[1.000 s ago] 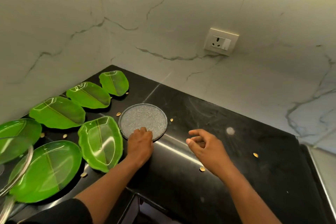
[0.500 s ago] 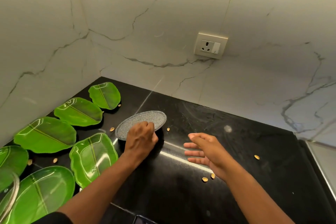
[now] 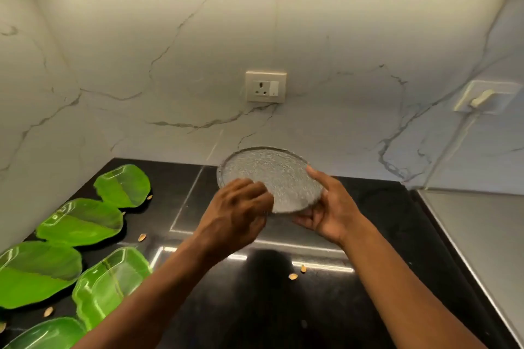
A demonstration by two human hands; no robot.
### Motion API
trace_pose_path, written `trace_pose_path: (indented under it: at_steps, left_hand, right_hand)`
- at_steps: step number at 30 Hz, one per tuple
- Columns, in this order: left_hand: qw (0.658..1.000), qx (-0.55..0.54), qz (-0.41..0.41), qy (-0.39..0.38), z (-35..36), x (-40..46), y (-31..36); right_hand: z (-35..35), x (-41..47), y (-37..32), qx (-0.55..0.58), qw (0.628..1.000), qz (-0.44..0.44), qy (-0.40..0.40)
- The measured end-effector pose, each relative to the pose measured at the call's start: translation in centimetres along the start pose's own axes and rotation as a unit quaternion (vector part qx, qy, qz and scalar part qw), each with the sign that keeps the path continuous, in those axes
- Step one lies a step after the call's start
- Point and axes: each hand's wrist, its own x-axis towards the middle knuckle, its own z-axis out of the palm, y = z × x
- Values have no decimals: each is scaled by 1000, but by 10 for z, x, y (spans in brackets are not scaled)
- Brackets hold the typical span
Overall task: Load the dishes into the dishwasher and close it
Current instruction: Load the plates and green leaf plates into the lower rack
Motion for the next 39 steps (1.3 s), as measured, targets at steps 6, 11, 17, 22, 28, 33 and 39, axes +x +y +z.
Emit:
trace_pose_path:
  at_steps: [6,11,17,22,28,33,39]
  left_hand:
    - [982,-122,110,-91,37,40,77]
    - [927,-225,217,-206,84,77,175]
    - [881,-325,252,-234,134,115,312]
    - [851,-366,252,-280,180,140,443]
    - [802,-418,226,-363,242,147,595]
    - [757,-443,179,-446,319,113,686]
    - [745,-423,98,-506,423,54,735]
  right_hand:
    - [-112,-89,-23,-51,990,-80,107]
    - [-230,-201,-12,-53,974,-136,173]
    - [-342,-342,26,26,916,-221,332]
    - [-418,-440,55,58,863,-265,427]
    - [-510,-526,81,84,812,-272,510]
    - [-593,-571,121,80,795,-229,556]
    - [-690,-571,193,58,797,-164,579]
